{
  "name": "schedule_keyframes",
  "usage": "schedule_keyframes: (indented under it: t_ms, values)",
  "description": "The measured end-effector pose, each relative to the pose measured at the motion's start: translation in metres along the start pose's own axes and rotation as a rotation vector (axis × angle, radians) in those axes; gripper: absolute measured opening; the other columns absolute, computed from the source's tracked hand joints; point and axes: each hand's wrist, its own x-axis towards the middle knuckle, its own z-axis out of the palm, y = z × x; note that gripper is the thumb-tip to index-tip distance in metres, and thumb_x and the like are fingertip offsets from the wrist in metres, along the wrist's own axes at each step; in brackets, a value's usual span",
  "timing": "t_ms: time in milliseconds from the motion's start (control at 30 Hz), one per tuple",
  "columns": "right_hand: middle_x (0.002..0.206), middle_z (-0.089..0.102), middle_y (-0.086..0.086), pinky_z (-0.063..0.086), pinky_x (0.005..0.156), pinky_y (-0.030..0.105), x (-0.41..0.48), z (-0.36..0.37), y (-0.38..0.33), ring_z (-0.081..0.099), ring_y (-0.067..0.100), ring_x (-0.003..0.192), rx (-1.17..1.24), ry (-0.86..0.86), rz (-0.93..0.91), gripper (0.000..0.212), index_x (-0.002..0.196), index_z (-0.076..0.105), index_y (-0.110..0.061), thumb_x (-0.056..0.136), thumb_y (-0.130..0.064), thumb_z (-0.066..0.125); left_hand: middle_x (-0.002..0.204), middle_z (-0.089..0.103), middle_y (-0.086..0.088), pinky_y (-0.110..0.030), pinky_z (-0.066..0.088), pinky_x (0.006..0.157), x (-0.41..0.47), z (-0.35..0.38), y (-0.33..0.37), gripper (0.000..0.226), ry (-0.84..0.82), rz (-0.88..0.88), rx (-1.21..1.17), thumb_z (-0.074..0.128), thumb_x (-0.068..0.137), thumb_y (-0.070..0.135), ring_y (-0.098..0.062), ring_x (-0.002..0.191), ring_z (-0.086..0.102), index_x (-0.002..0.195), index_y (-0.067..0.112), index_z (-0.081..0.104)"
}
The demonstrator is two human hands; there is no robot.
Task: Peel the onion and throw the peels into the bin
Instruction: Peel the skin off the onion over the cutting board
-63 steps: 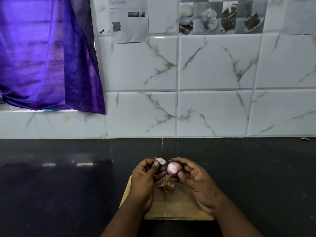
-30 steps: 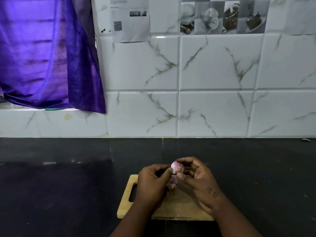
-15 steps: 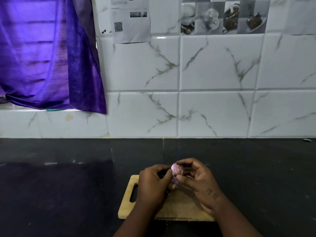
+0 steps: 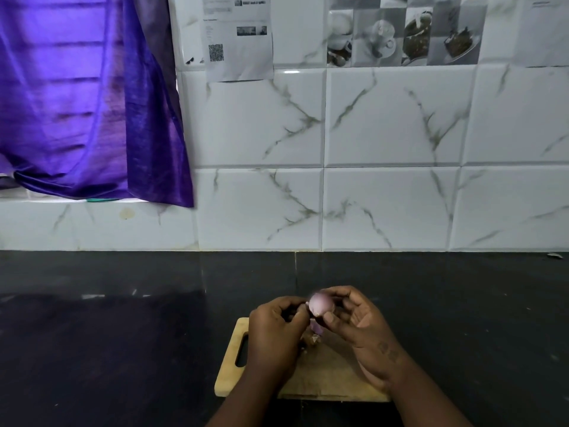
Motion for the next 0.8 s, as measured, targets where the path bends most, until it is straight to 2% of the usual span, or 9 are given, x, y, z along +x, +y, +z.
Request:
schedule_keyframes:
  t_ms: [100, 233, 367, 467, 567, 733, 800]
  values:
    - [0.119, 0.075, 0.012, 0.061, 0.083, 0.028, 0.0001, -0.001, -0.0014, 0.071, 0.027, 0.115, -0.027, 0.014, -0.004, 0.03, 0.117, 0.07, -0.008, 0.09, 0.004, 0.072, 0.083, 0.083, 0.004, -0.034, 0.066, 0.076, -0.0004, -0.0003, 0.002, 0.019, -0.05, 0.0, -0.068, 0.066, 0.1, 0.016, -0.01, 0.079, 0.078, 0.098, 0.023, 0.083]
    - [0.119, 0.074, 0.014, 0.061, 0.079, 0.025, -0.0003, -0.0005, -0.0032, 0.071, 0.025, 0.113, 0.019, 0.004, 0.025, 0.031, 0.119, 0.068, -0.004, 0.091, 0.008, 0.067, 0.093, 0.082, 0.008, -0.04, 0.066, 0.083, 0.0025, -0.0005, -0.0017, 0.014, -0.068, 0.003, -0.077, 0.069, 0.099, 0.02, -0.009, 0.088, 0.077, 0.103, 0.028, 0.081]
    - [0.121, 0.074, 0.016, 0.062, 0.084, 0.031, 0.0006, -0.0012, -0.0006, 0.072, 0.027, 0.113, 0.044, -0.007, 0.044, 0.03, 0.12, 0.068, -0.005, 0.093, 0.008, 0.065, 0.1, 0.081, 0.014, -0.032, 0.064, 0.087, 0.0014, 0.0, -0.0015, 0.022, -0.042, 0.073, -0.017, 0.069, 0.099, 0.014, -0.002, 0.097, 0.075, 0.11, 0.029, 0.081]
    - [0.119, 0.075, 0.016, 0.062, 0.082, 0.03, 0.0013, -0.0011, 0.0003, 0.073, 0.024, 0.109, 0.037, 0.003, 0.046, 0.03, 0.12, 0.07, -0.006, 0.095, 0.008, 0.062, 0.1, 0.077, 0.019, -0.02, 0.06, 0.083, 0.0006, 0.0009, -0.0021, 0.023, 0.013, 0.222, 0.189, 0.07, 0.097, 0.016, 0.001, 0.096, 0.071, 0.111, 0.031, 0.081]
    - [0.118, 0.077, 0.014, 0.062, 0.081, 0.028, 0.002, -0.0009, 0.0005, 0.075, 0.022, 0.107, 0.026, 0.01, 0.049, 0.031, 0.122, 0.07, -0.006, 0.096, 0.007, 0.061, 0.1, 0.075, 0.019, -0.015, 0.057, 0.079, -0.0016, 0.0028, -0.0002, 0.02, 0.039, 0.309, 0.365, 0.07, 0.097, 0.022, 0.003, 0.09, 0.068, 0.113, 0.032, 0.078]
    - [0.121, 0.077, 0.01, 0.061, 0.086, 0.031, 0.0022, -0.002, 0.0018, 0.073, 0.025, 0.114, -0.046, -0.005, 0.054, 0.031, 0.123, 0.072, -0.012, 0.096, 0.002, 0.063, 0.095, 0.077, 0.011, -0.025, 0.061, 0.072, -0.0047, 0.0053, -0.0003, 0.014, 0.071, 0.347, 0.476, 0.072, 0.095, 0.027, -0.001, 0.081, 0.067, 0.108, 0.027, 0.079]
    - [0.121, 0.077, 0.01, 0.062, 0.087, 0.032, 0.0018, -0.0022, 0.001, 0.073, 0.024, 0.114, -0.053, -0.011, 0.054, 0.032, 0.123, 0.072, -0.012, 0.097, 0.003, 0.062, 0.094, 0.077, 0.01, -0.024, 0.061, 0.071, -0.0047, 0.0051, 0.0004, 0.015, 0.085, 0.341, 0.468, 0.074, 0.093, 0.027, -0.001, 0.08, 0.067, 0.107, 0.026, 0.08]
